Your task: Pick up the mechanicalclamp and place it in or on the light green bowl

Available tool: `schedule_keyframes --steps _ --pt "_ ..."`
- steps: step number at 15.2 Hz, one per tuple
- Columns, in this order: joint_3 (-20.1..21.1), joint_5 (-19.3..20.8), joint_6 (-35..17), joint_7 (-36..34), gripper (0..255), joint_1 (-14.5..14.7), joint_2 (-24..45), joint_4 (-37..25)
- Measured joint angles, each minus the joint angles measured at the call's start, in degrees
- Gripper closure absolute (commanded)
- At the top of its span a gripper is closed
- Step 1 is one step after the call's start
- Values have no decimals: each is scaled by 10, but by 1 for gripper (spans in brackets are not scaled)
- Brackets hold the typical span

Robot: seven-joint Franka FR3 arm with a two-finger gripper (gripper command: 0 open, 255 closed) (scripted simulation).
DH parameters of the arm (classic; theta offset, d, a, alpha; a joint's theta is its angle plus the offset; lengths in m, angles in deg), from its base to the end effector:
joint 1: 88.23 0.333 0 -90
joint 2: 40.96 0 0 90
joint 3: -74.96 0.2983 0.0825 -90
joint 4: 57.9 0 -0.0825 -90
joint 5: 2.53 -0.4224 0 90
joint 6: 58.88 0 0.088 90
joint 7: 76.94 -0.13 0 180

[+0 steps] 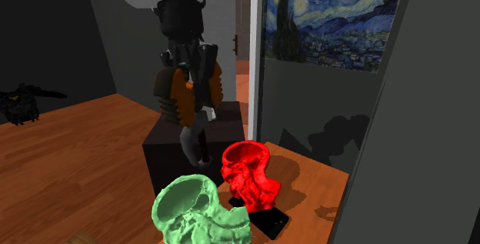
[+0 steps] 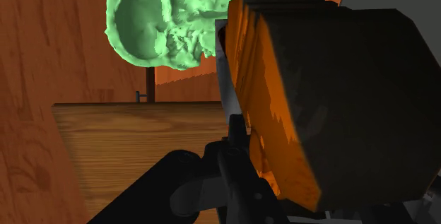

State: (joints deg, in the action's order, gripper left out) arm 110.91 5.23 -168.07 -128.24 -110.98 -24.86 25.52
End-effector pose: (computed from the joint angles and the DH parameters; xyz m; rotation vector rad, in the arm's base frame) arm 0.6856 0.1014 0.5268 -2.8213 0.9847 -0.2586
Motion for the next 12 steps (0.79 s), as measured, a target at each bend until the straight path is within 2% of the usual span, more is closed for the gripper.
schedule_keyframes --steps 12 --pt "-6 7 -83 3 255 -7 11 76"
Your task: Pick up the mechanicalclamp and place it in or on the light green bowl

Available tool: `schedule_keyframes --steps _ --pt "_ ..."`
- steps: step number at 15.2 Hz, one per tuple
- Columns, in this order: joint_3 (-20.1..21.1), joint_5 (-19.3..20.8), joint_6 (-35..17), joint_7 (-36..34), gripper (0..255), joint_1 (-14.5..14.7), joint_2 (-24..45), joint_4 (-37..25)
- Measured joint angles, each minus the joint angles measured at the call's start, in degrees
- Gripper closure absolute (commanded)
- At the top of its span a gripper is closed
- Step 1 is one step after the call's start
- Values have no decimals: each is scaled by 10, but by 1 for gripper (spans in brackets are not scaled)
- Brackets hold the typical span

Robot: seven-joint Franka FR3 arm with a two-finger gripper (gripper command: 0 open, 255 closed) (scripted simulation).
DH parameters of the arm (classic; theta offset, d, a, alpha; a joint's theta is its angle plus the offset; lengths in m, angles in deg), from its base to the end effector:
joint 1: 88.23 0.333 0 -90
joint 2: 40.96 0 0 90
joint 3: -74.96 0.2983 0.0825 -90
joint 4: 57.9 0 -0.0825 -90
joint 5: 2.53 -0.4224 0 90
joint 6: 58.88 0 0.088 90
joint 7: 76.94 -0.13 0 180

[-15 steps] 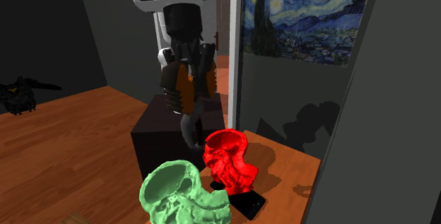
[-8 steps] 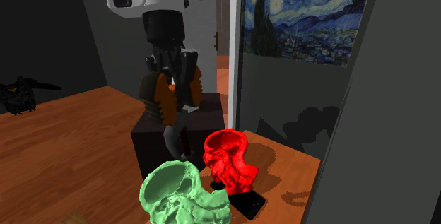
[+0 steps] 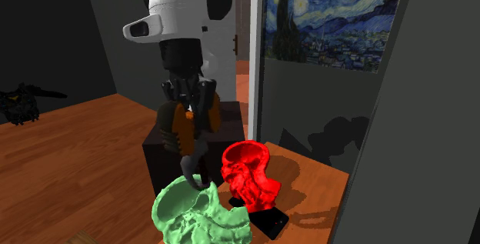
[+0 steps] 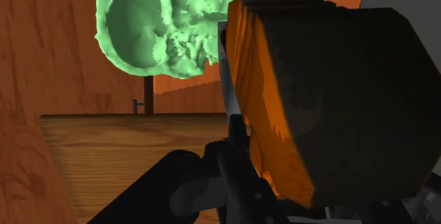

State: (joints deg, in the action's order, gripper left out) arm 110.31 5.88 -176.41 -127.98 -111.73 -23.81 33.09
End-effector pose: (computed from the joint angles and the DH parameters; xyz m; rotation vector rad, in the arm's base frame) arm 0.6904 0.0958 0.4606 -2.8227 0.9833 -0.2574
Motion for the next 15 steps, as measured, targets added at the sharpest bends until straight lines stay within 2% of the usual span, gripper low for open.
schedule_keyframes --steps 15 --pt "-9 18 -95 -11 255 1 21 78"
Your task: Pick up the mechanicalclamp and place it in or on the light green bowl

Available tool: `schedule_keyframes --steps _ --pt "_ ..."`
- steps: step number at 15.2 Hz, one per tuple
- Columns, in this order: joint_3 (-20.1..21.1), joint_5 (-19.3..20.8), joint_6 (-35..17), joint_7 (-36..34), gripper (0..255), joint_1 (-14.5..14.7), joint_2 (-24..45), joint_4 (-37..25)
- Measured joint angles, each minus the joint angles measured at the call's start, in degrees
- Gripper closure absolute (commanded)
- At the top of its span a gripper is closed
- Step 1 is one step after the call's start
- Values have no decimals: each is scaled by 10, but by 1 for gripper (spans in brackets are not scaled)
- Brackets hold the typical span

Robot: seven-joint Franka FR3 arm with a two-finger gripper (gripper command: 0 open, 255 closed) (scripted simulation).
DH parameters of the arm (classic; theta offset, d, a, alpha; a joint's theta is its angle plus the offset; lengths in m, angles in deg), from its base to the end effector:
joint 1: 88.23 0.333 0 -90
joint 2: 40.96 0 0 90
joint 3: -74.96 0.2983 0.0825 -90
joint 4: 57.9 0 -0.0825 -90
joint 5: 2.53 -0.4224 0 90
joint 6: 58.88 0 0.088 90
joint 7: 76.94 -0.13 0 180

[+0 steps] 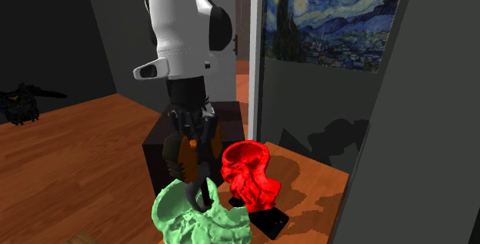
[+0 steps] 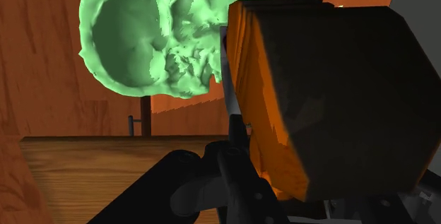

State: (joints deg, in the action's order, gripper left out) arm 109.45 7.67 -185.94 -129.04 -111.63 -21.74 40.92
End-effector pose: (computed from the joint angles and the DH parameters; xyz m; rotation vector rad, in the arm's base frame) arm 0.6869 0.0968 0.3839 -2.8226 0.9835 -0.2574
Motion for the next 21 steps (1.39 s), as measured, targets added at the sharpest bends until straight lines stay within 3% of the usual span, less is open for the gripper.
schedule_keyframes --steps 4,5,11,16,21 --pt "0 0 -2 0 255 0 0 1" --pt "0 0 -2 0 0 0 0 1" --pt "0 0 -2 0 0 0 0 1" --pt "9 -25 45 16 0 -13 -36 -17" --pt "10 -29 53 18 0 -14 -41 -20"
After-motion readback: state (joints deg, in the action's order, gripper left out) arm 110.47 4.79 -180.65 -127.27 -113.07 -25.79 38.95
